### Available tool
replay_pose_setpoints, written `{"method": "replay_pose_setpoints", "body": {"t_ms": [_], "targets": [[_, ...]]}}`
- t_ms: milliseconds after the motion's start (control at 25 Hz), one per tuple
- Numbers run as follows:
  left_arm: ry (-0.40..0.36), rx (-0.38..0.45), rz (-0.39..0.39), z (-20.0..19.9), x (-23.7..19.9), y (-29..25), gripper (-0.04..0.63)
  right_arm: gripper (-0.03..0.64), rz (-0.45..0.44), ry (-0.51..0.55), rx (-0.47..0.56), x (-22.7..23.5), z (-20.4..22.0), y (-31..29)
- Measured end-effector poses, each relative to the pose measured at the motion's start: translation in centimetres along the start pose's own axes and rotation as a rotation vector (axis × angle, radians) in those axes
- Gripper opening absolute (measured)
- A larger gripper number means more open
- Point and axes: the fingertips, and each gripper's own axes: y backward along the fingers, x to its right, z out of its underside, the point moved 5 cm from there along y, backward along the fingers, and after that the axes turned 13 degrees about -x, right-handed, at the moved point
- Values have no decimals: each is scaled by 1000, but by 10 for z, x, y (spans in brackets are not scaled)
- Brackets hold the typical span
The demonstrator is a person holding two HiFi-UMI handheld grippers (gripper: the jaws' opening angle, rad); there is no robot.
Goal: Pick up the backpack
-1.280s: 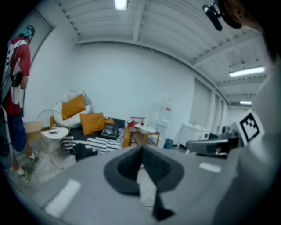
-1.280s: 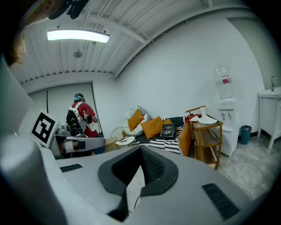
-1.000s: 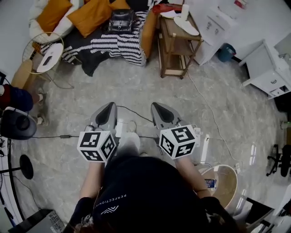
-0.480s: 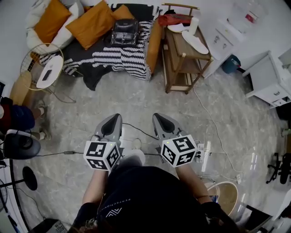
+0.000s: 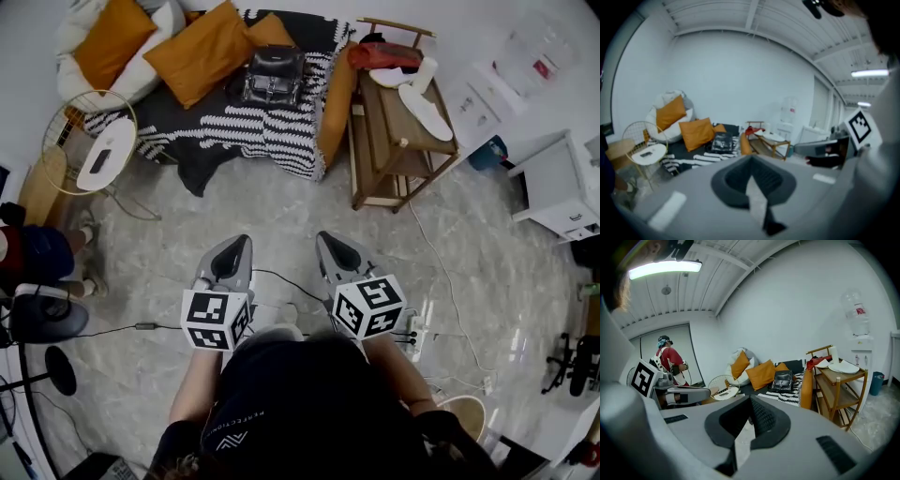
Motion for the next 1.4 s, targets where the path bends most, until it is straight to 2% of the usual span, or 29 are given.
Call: {"method": "replay_pose_setpoints", "body": {"t_ms": [80, 200, 320, 440, 760, 1120, 1400], "targets": [[-10, -1, -11, -5, -12, -6, 6, -3, 7, -10, 4, 4, -7, -11], [15, 9, -8, -14, -26, -15, 6, -3, 22, -10, 3, 16, -18, -23], [5, 11, 36, -23, -28, -28, 6, -3, 35, -26, 11, 34, -32, -35], [29, 22, 63, -37, -34, -48, 6, -3, 24, -22, 19, 54, -52, -55], [68, 52, -35, -103, -80, -123, 6, -3, -57, 52, -4, 114, -119, -129], [91, 20, -55, -163, -105, -219, 6, -3, -120, 103, -63, 184, -178, -203], [111, 14, -86, -185, -117, -264, 8, -3, -129, 120, -88, 223, -203, -237]]}}
